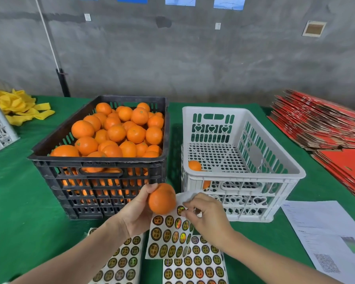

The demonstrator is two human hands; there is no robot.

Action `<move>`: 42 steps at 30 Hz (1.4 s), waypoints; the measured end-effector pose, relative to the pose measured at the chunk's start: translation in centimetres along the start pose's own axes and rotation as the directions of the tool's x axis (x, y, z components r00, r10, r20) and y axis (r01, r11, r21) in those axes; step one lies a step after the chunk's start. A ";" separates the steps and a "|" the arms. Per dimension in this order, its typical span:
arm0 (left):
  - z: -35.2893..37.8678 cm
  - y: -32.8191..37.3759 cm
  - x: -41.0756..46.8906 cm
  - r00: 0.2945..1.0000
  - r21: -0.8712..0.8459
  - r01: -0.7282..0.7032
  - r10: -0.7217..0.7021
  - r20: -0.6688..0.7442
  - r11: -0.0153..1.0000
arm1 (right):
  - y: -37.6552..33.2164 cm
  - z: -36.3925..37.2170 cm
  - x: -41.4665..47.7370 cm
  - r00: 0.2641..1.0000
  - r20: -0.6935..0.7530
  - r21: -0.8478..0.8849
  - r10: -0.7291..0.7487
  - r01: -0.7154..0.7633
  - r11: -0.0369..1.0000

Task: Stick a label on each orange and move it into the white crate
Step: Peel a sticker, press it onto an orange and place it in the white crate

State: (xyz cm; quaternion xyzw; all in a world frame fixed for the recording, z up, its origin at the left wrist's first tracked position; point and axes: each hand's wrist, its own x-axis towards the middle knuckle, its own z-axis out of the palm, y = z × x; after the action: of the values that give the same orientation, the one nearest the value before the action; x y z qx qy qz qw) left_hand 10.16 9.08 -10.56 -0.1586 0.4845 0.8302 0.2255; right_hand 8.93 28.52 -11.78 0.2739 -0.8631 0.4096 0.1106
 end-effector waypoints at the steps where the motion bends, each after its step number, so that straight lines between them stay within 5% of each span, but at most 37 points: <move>1: 0.1 0.0 -0.1 1.000 0.001 0.000 0.000 -0.004 1.000 | 0.0 0.0 0.0 1.000 -0.007 0.012 0.000 0.000 1.000; 14: -0.3 0.4 0.7 0.998 0.065 0.060 -0.058 -0.034 0.996 | -0.1 0.3 -0.3 0.991 -0.042 0.030 -0.130 0.132 0.991; 19: -0.3 0.6 0.3 0.998 0.160 -0.001 -0.008 0.057 0.987 | -1.2 -1.4 0.6 0.982 -0.071 0.463 0.173 -0.121 0.878; 21: -0.3 0.6 0.1 0.990 0.263 -0.060 0.023 0.142 0.963 | -1.6 -2.4 1.1 0.988 0.037 0.511 0.150 -0.147 0.847; 25: 0.6 0.2 -0.2 0.976 0.458 -0.162 0.072 0.208 0.874 | -1.9 -2.2 1.1 0.927 0.374 0.224 0.009 -0.100 0.969; 28: 0.9 0.3 -0.2 0.960 0.500 -0.216 0.088 0.266 0.839 | -1.8 -1.6 0.8 0.952 0.306 0.207 0.023 -0.090 0.974; 34: 0.7 1.0 -0.6 0.925 0.434 -0.247 0.077 0.373 0.866 | -1.9 -1.0 -0.1 0.994 -0.063 0.413 0.094 -0.060 0.909; 38: 1.3 0.3 -0.2 0.944 0.376 -0.246 0.134 0.300 0.893 | -2.5 -1.9 0.2 0.987 0.044 0.417 0.156 -0.160 0.895; 42: 1.1 0.6 -0.1 0.988 0.299 -0.128 0.096 0.119 0.946 | -2.6 -4.9 2.4 0.955 0.121 0.561 0.270 -0.290 0.776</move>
State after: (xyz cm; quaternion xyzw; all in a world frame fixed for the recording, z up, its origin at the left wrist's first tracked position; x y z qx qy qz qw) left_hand 9.84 9.78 -9.53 -0.0510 0.6032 0.7637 0.2243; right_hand 8.27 30.05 -5.99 0.1697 -0.7327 0.6568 -0.0534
